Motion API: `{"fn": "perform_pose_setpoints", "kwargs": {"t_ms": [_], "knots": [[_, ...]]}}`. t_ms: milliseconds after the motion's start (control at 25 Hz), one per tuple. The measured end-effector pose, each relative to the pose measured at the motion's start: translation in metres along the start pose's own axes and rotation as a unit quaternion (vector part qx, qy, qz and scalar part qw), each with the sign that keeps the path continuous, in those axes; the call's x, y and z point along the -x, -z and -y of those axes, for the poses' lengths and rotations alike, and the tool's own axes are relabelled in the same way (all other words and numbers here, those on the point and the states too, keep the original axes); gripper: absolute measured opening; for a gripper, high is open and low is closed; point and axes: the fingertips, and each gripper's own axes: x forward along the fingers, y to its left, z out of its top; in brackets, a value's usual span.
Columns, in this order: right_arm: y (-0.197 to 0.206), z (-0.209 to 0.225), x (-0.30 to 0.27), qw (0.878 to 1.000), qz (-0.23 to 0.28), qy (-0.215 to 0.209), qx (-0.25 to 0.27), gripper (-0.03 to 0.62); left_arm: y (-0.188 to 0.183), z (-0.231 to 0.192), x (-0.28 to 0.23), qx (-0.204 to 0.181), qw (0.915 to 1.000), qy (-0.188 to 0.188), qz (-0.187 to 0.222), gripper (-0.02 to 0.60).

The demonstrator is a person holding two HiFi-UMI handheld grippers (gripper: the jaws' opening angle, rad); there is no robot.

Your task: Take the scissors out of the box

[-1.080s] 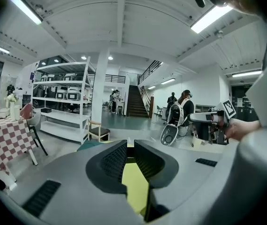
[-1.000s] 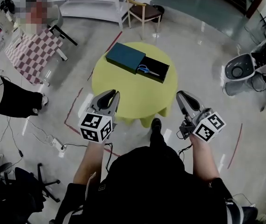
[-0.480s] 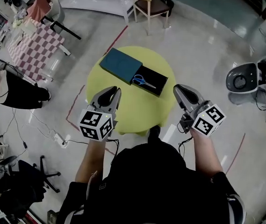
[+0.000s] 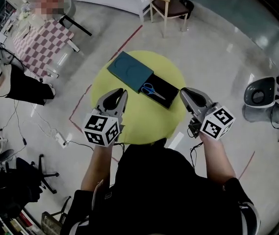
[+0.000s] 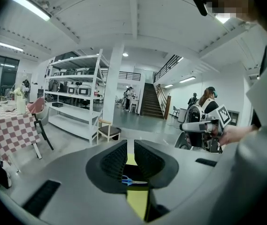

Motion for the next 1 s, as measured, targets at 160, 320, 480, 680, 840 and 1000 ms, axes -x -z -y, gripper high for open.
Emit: {"fn": "perform_pose_setpoints", "kwargs": {"t_ms": [160, 320, 480, 680, 840, 1000], "knots": [[0.011, -0.002, -0.02, 1.0, -0.025, -0.007, 0.005, 0.029, 0.01, -0.014, 0.001, 0.014, 0.9999, -0.004, 0.004, 0.051], [0.023, -0.002, -0.043, 0.998, -0.06, -0.003, 0.021, 0.029, 0.022, -0.031, 0.001, 0.029, 0.9996, -0.003, 0.003, 0.051], [0.04, 0.005, -0.065, 0.993, -0.101, 0.027, 0.051, 0.031, 0.032, -0.039, -0.003, 0.038, 0.9992, 0.015, -0.001, 0.051], [0.067, 0.013, -0.089, 0.986, -0.149, 0.034, 0.059, 0.075, 0.042, -0.04, -0.006, 0.043, 0.9984, 0.035, -0.007, 0.051], [0.092, 0.024, -0.107, 0.978, -0.195, 0.027, 0.067, 0.091, 0.055, -0.039, -0.009, 0.051, 0.9976, 0.042, -0.023, 0.051], [0.136, 0.039, -0.111, 0.963, -0.255, 0.011, 0.083, 0.118, 0.078, -0.03, -0.009, 0.065, 0.9968, 0.032, -0.034, 0.051]]}}
